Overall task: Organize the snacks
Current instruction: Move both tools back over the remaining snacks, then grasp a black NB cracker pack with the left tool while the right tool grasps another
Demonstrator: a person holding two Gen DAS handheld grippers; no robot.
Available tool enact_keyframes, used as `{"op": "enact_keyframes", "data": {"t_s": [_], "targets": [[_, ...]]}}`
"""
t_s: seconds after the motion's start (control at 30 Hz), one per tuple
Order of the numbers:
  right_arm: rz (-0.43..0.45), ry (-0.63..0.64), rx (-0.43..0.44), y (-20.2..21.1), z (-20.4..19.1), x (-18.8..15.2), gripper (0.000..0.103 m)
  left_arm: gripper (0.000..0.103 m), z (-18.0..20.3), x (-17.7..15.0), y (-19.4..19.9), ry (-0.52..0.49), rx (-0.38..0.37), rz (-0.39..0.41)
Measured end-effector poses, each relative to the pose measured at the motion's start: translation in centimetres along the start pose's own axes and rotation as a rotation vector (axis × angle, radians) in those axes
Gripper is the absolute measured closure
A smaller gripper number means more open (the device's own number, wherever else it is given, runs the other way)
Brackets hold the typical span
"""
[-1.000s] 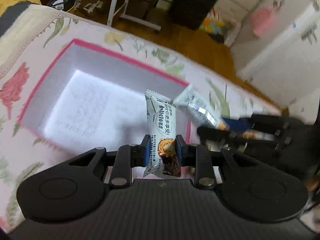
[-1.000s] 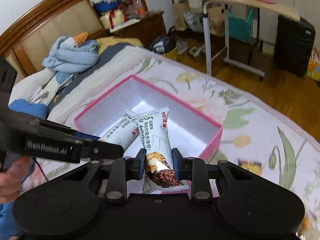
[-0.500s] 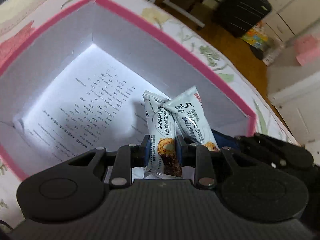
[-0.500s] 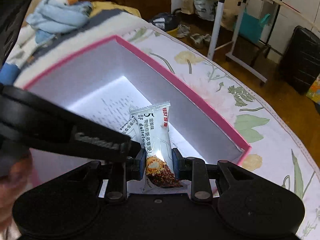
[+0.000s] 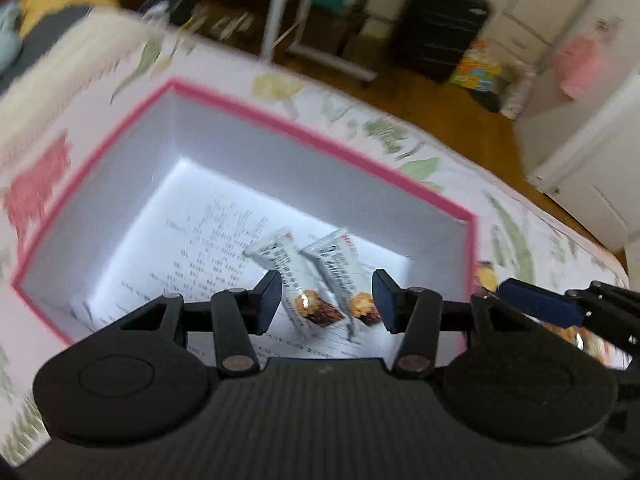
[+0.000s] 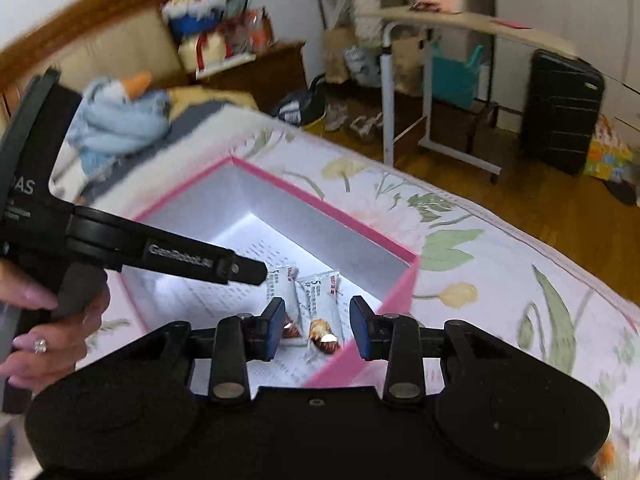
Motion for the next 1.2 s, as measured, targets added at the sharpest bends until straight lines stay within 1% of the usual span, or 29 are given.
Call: {"op": "enact_keyframes", "data": {"t_s": [0.1, 0.2, 0.27, 0.33, 0.4, 0.47, 0.57, 0.67, 0.73, 0.77, 0.8, 0.87, 0.93, 0.97, 1.03, 1.1, 1.17, 1.2], "targets": [[0.012, -0.027, 0.011, 3.2, -0.2, -1.0, 0.061, 0.054, 2.0, -0.5, 3.2, -0.123, -0.028, 0.024], [0.018, -0.021, -0.002, 5.9, -0.6, -1.9, 0.058, 0.053, 4.4, -1.4, 5.6, -0.236, -0.050, -0.003], [0.020, -0.031, -0.007, 7.4, -0.6, -2.7, 0.055, 0.052, 5.9, -2.1, 7.1, -0.289, -0.093, 0.007], [0.014, -0.052, -0.010, 9.1, -0.3, -3.7, 0.047, 0.050, 7.6, -3.1, 8.6, -0.338, -0.131, 0.026], [-0.004, -0.070, -0.017, 10.5, 0.1, -4.8, 0.042, 0.048, 9.4, -4.3, 9.6, -0.388, -0.183, 0.026], [-0.022, -0.083, -0.037, 11.8, 0.8, -6.0, 0.039, 0.042, 11.1, -5.6, 10.2, -0.428, -0.236, 0.010], [-0.043, -0.098, -0.073, 13.4, 2.0, -8.0, 0.035, 0.039, 13.7, -7.7, 9.9, -0.484, -0.298, -0.035], [-0.074, -0.097, -0.071, 14.0, 2.8, -10.2, 0.032, 0.038, 15.7, -10.4, 8.6, -0.517, -0.338, -0.112], [-0.115, -0.082, -0.075, 13.5, 3.3, -12.1, 0.027, 0.038, 16.2, -12.0, 7.1, -0.508, -0.355, -0.172], [-0.134, -0.087, -0.068, 12.9, 3.6, -13.1, 0.025, 0.038, 16.3, -12.7, 6.1, -0.485, -0.352, -0.193], [-0.152, -0.103, -0.054, 12.2, 3.9, -14.1, 0.022, 0.038, 16.2, -13.3, 5.4, -0.440, -0.345, -0.207], [-0.202, -0.152, -0.042, 10.4, 4.7, -16.4, 0.022, 0.037, 15.8, -14.7, 3.6, -0.353, -0.336, -0.252], [-0.242, -0.168, -0.055, 8.7, 5.4, -18.3, 0.022, 0.037, 15.4, -16.3, 1.9, -0.311, -0.327, -0.301], [-0.255, -0.155, -0.065, 8.0, 5.6, -19.0, 0.022, 0.037, 15.3, -16.9, 1.2, -0.308, -0.316, -0.307], [-0.270, -0.124, -0.091, 6.8, 5.8, -20.3, 0.022, 0.037, 15.2, -18.3, 0.0, -0.316, -0.294, -0.323], [-0.286, -0.091, -0.098, 5.6, 5.9, -21.2, 0.022, 0.037, 15.2, -19.6, -1.0, -0.314, -0.285, -0.350], [-0.285, -0.057, -0.123, 5.1, 6.0, -21.8, 0.022, 0.039, 15.3, -20.4, -2.1, -0.280, -0.297, -0.378], [-0.268, -0.051, -0.136, 4.9, 6.1, -22.0, 0.022, 0.039, 15.2, -20.7, -2.4, -0.249, -0.302, -0.370]]}}
Point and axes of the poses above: each gripper's, at about its wrist camera, not at the fingertips, and y roughly against the way its jaws point, z to its right, x to its top, the point moved 3 cm from there along -y, roughly the way its jaws point, and after that the axes turned 4 degrees about y, right-handed, at the moved point
